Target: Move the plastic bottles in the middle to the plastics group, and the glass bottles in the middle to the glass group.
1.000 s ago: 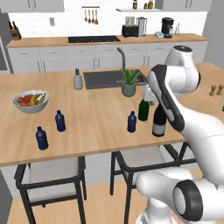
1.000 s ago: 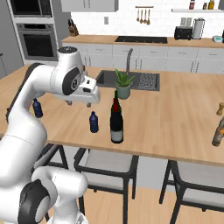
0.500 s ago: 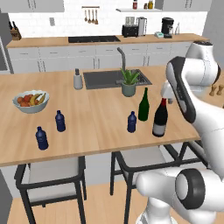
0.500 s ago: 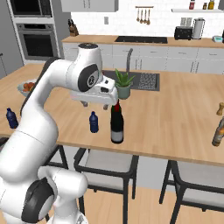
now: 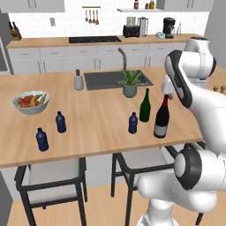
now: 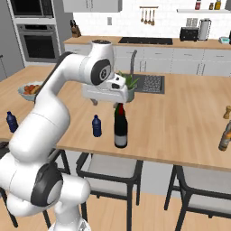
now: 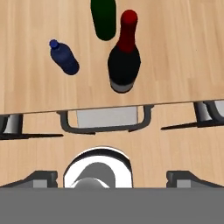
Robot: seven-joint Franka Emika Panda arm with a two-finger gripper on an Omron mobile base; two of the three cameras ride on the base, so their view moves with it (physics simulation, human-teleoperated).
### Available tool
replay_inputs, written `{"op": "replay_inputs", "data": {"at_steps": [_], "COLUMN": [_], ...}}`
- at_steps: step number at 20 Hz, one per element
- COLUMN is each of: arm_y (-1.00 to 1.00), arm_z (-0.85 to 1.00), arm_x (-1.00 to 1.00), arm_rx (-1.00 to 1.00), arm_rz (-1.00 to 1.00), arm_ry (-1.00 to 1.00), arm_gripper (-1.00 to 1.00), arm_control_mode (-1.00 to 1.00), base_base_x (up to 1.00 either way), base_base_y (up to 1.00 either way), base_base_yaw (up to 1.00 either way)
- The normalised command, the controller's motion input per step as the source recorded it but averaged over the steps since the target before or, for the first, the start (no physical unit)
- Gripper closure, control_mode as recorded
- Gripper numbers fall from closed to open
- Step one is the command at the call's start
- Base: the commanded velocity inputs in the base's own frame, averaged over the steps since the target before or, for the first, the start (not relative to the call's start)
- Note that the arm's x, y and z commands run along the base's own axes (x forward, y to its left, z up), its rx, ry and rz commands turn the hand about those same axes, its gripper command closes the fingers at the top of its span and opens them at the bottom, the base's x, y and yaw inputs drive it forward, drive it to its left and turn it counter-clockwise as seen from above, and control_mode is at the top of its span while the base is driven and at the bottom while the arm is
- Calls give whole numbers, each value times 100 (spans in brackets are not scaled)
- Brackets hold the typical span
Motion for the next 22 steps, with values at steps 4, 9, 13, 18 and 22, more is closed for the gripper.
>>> {"op": "replay_inputs", "data": {"at_steps": [4, 9, 13, 18, 22], "arm_y": [-6, -4, -3, -5, -10], "arm_z": [-14, -31, -29, -28, -24], "arm_x": [50, 43, 26, 26, 23], "arm_rx": [0, 0, 0, 0, 0], "arm_rz": [0, 0, 0, 0, 0], "arm_ry": [2, 0, 0, 0, 0], "arm_gripper": [-100, -100, -100, -100, -100], "arm_control_mode": [-100, -100, -100, -100, -100], "base_base_x": [0, 0, 0, 0, 0], "base_base_y": [0, 0, 0, 0, 0], "base_base_yaw": [0, 0, 0, 0, 0]}}
